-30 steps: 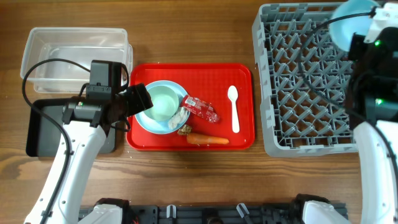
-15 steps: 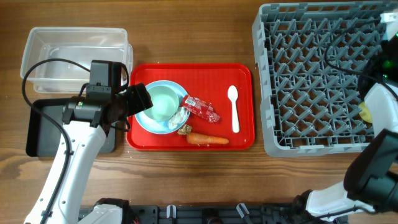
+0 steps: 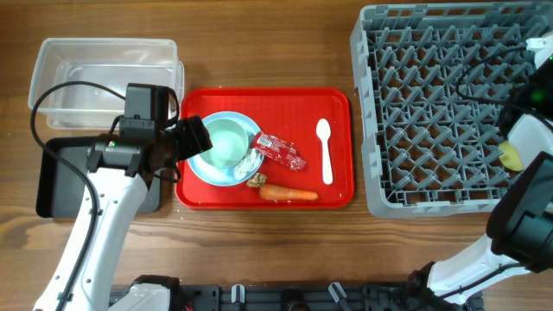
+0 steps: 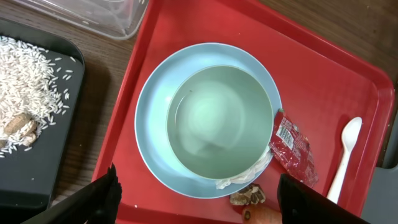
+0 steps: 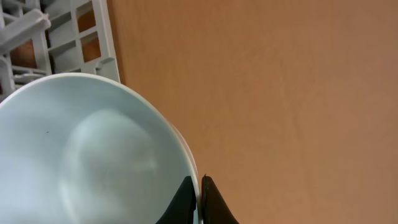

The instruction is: Sort waste into correct bins and load items into the dishwasher rack

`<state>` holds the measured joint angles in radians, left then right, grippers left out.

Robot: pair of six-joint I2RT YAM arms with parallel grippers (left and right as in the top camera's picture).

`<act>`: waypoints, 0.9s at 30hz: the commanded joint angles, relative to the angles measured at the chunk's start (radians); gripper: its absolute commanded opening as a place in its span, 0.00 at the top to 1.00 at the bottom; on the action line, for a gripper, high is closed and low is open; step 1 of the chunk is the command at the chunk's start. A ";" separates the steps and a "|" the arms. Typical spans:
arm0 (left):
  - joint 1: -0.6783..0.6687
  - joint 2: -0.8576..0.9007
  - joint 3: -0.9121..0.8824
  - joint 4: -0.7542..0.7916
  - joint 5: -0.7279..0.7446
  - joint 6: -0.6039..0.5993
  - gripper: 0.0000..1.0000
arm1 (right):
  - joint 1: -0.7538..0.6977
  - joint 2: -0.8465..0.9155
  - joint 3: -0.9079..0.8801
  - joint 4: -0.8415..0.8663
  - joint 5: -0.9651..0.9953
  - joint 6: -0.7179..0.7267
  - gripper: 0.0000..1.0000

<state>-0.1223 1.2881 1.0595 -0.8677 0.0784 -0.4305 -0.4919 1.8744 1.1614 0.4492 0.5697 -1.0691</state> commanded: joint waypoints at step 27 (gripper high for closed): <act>0.005 -0.011 0.002 0.010 -0.009 0.004 0.19 | 0.063 0.098 0.013 0.126 0.032 -0.076 0.91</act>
<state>-0.1223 1.2881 1.0595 -0.8600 0.0784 -0.4309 -0.4412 1.9358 1.1694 0.5781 0.5968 -1.1389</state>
